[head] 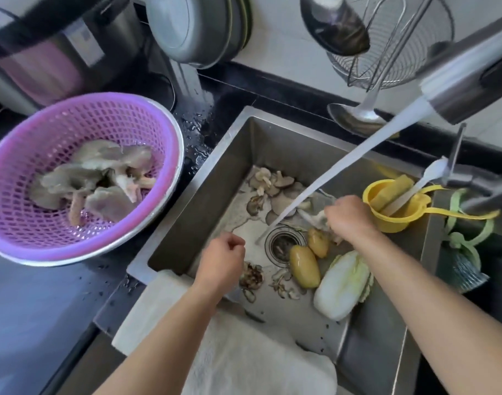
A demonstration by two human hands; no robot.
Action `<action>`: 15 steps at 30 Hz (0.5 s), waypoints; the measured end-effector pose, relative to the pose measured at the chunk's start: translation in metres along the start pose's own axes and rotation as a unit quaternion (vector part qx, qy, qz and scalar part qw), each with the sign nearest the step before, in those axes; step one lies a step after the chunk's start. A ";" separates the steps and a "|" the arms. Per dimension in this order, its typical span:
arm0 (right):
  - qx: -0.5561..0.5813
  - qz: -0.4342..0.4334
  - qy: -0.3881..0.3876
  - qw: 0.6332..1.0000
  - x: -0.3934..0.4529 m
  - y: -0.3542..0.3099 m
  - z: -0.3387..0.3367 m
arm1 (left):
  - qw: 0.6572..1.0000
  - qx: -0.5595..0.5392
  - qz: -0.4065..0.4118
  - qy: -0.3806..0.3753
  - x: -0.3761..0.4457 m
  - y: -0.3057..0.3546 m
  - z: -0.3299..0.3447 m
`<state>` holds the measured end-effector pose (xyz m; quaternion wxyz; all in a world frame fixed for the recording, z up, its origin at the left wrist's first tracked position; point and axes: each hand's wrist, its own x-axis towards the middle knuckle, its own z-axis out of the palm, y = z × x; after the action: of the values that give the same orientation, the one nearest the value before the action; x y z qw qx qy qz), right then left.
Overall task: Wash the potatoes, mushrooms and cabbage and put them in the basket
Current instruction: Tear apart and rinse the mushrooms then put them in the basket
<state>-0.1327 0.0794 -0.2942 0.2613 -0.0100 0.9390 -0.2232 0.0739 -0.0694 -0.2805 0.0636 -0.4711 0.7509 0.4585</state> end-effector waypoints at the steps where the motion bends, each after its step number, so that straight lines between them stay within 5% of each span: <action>1: 0.130 0.060 -0.037 0.989 -0.008 0.005 -0.002 | 1.000 -0.013 -0.002 0.009 0.001 0.002 0.000; 4: 0.469 0.225 -0.197 0.831 -0.045 0.012 0.006 | 0.985 -0.162 -0.054 -0.032 0.007 0.014 0.002; 6: 0.584 0.269 -0.264 0.719 -0.066 0.007 0.020 | 0.939 -0.297 -0.126 -0.114 0.017 0.028 0.010; 10: 0.680 0.297 -0.284 0.607 -0.092 -0.008 0.048 | 0.871 -0.420 -0.162 -0.196 0.035 0.047 0.028; 12: 0.677 0.296 -0.281 0.612 -0.098 -0.010 0.058 | 0.876 -0.410 -0.156 -0.202 0.042 0.049 0.032; 13: 0.642 0.291 -0.280 0.652 -0.097 -0.008 0.062 | 0.885 -0.395 -0.162 -0.188 0.045 0.048 0.034; 15: 0.508 0.251 -0.247 0.786 -0.098 -0.007 0.064 | 0.911 -0.341 -0.173 -0.155 0.056 0.039 0.037</action>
<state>-0.0173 0.0595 -0.2927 0.4982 0.3053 0.5630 -0.5844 0.0007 -0.0725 -0.3070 0.0930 -0.5096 0.4360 0.7359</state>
